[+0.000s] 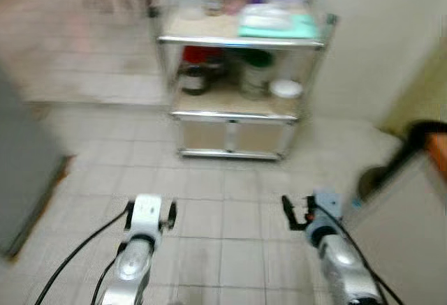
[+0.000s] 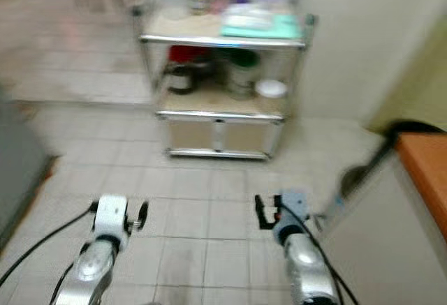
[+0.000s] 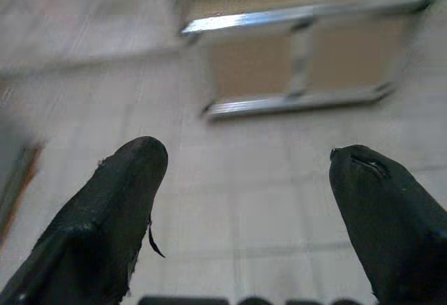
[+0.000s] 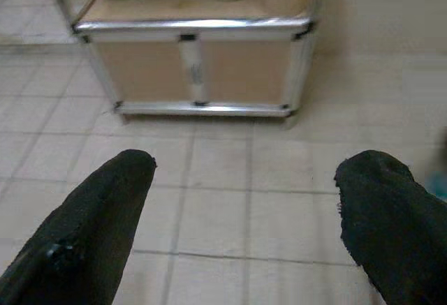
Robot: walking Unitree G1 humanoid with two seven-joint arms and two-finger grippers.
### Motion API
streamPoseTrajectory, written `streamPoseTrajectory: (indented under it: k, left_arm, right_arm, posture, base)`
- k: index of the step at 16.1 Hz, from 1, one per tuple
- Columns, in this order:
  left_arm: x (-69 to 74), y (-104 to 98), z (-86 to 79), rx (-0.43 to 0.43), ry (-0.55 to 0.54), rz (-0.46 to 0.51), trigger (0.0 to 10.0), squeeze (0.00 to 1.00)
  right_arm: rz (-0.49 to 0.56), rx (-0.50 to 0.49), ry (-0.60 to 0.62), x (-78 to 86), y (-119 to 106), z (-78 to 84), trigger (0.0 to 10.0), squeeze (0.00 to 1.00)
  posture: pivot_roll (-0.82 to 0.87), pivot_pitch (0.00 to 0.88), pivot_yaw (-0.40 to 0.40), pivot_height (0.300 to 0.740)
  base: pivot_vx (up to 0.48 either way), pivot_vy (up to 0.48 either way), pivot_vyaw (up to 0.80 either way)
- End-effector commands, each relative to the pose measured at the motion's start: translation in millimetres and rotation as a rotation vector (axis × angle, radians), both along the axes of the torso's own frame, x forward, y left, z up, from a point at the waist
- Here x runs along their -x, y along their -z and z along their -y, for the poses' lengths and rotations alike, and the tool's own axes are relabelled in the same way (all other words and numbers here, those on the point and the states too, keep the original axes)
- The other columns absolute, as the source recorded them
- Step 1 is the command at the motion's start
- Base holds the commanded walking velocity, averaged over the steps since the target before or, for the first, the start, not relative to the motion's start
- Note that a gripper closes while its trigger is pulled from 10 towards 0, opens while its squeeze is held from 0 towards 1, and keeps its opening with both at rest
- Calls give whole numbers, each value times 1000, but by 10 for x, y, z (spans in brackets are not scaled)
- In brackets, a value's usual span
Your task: Kitchen organization
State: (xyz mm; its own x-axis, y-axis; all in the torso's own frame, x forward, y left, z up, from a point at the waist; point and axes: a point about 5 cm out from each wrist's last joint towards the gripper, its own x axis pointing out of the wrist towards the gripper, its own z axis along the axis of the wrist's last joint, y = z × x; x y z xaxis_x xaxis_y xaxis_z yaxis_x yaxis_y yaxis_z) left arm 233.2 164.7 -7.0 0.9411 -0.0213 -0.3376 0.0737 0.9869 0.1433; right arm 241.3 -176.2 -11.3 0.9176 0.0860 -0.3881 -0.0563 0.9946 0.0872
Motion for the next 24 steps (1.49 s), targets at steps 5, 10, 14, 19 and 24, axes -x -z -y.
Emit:
streamPoseTrajectory:
  k: [5, 10, 14, 19, 24]
  left_arm:
    - [-113, -58, 127, 44, -27, -14, 10000, 0]
    - [-176, -318, 197, 12, 105, 45, 10000, 0]
    - [-220, -379, -5, 23, 90, 18, 10000, 0]
    - [-312, -513, -23, 24, 67, 69, 10000, 0]
    - [-241, -595, -80, 24, 54, 96, 10000, 0]
  right_arm:
    - [18, 0, -79, 64, -90, -87, 10000, 1000]
    - [-15, -73, -57, 16, -153, -310, 10000, 1000]
    - [25, -63, -75, -125, -221, -467, 10000, 1000]
    - [108, 35, -131, -238, -419, -361, 10000, 1000]
    - [88, -7, -135, -205, -438, -388, 10000, 1000]
  posture:
    - [-136, 0, 73, 740]
    - [-74, 0, 99, 740]
    - [-64, 0, 111, 740]
    - [-72, 0, 100, 740]
    - [-48, 0, 51, 740]
  base:
    - [0, 0, -800]
    - [0, 192, -320]
    - [0, 0, -739]
    - [0, 0, -742]
    - [0, 0, -740]
